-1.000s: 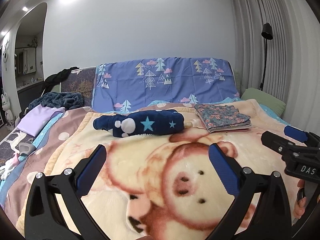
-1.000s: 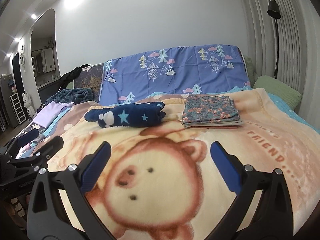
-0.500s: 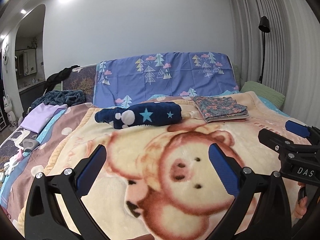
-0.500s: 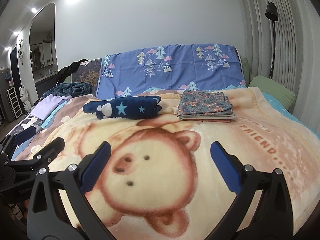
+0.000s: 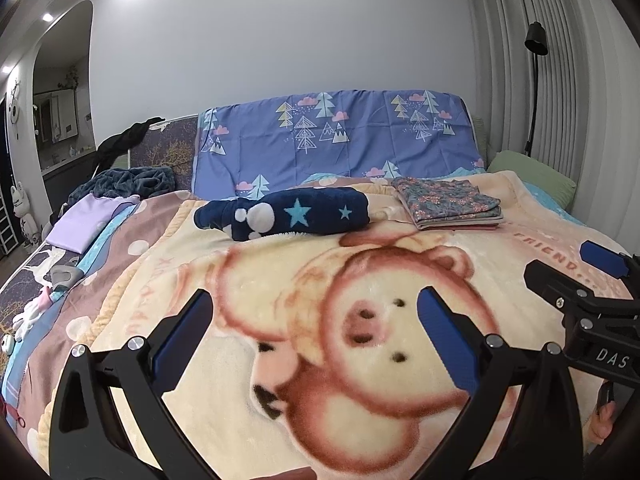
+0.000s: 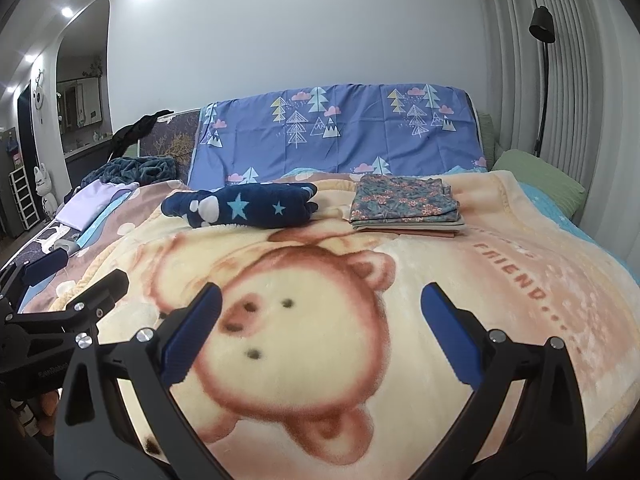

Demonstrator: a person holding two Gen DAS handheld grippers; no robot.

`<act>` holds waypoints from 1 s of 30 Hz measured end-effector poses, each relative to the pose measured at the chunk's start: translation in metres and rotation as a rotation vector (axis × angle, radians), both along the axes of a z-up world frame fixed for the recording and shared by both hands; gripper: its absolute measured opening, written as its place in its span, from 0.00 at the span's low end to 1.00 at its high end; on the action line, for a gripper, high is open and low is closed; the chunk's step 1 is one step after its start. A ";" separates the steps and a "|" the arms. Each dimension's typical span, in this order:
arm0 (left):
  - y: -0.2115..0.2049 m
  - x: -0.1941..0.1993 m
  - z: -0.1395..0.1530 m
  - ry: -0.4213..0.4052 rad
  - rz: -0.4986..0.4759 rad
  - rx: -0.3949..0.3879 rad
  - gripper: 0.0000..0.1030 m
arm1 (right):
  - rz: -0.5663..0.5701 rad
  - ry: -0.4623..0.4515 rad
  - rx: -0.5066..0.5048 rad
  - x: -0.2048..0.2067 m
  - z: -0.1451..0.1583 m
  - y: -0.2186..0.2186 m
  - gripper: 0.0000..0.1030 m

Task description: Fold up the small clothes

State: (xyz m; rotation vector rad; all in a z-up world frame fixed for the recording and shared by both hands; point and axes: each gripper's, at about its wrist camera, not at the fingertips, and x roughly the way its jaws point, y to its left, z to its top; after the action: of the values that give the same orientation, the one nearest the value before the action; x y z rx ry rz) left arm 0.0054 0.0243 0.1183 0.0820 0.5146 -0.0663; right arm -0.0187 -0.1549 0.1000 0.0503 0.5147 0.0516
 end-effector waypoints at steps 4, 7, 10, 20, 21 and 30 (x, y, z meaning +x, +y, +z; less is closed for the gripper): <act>-0.005 0.000 -0.001 0.000 -0.006 0.017 0.99 | -0.002 0.003 0.003 0.000 -0.001 -0.001 0.98; -0.008 0.000 -0.002 0.005 -0.009 0.020 0.99 | -0.008 -0.001 0.003 0.001 -0.002 -0.003 0.98; -0.011 -0.001 -0.002 0.005 -0.014 0.022 0.99 | -0.021 -0.002 0.003 0.001 -0.003 -0.004 0.98; -0.017 0.001 -0.004 0.013 -0.026 0.030 0.99 | -0.059 0.014 0.005 0.005 -0.008 -0.012 0.98; -0.017 0.001 -0.005 0.015 -0.028 0.031 0.99 | -0.061 0.016 0.006 0.005 -0.008 -0.013 0.98; -0.016 0.002 -0.005 0.018 -0.030 0.027 0.99 | -0.068 0.013 -0.005 0.005 -0.010 -0.014 0.98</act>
State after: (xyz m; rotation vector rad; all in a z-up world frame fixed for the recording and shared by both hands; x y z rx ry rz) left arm 0.0074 0.0079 0.1129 0.1152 0.5328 -0.0892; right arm -0.0135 -0.1686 0.0900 0.0633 0.5257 -0.0168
